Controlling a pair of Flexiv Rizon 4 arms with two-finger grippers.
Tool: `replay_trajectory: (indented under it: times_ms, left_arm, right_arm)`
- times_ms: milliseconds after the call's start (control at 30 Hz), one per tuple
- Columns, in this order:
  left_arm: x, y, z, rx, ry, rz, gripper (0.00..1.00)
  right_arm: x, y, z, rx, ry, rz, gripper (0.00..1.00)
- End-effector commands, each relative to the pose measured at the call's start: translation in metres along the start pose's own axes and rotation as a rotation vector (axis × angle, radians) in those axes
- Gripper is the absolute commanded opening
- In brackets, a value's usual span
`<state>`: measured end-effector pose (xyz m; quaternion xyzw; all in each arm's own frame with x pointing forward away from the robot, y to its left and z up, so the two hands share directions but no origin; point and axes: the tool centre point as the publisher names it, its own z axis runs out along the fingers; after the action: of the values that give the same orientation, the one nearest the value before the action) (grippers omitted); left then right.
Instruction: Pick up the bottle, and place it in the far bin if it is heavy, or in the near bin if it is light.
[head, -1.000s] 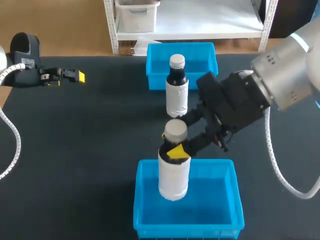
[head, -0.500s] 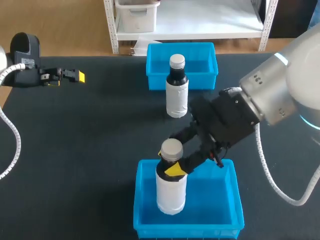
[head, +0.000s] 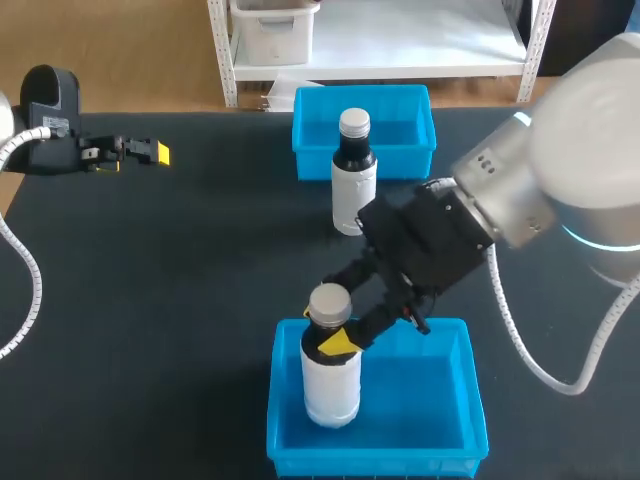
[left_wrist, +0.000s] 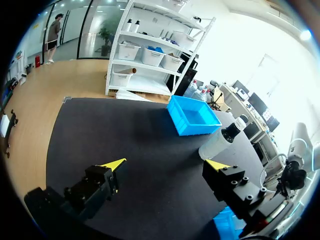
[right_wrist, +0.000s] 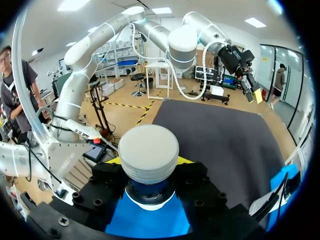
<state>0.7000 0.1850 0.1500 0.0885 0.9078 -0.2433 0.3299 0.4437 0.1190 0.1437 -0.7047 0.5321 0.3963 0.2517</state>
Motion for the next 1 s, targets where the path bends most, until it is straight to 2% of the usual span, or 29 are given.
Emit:
replay_trajectory:
  times_ms: [33, 667, 733, 900, 933, 1000]
  left_arm:
    - [0.000, 0.000, 0.000, 0.000, 0.000, 0.000, 1.00]
    - [0.000, 0.000, 0.000, 0.000, 0.000, 0.000, 1.00]
    - [0.000, 0.000, 0.000, 0.000, 0.000, 0.000, 1.00]
    - [0.000, 0.000, 0.000, 0.000, 0.000, 0.000, 1.00]
    - [0.000, 0.000, 0.000, 0.000, 0.000, 0.000, 1.00]
    - [0.000, 0.000, 0.000, 0.000, 0.000, 0.000, 1.00]
  right_arm:
    - [0.001, -0.003, 0.002, 0.002, 0.004, -0.007, 0.00]
    - [0.011, -0.006, 0.006, 0.003, 0.027, -0.015, 0.00]
    - [0.012, -0.007, 0.006, 0.002, 0.028, -0.015, 0.05]
    - [0.014, -0.007, 0.007, 0.001, 0.030, -0.012, 0.08]
    - [0.014, -0.007, 0.007, 0.001, 0.030, -0.011, 0.12]
    - [0.015, -0.007, 0.006, 0.001, 0.032, -0.010, 0.35]
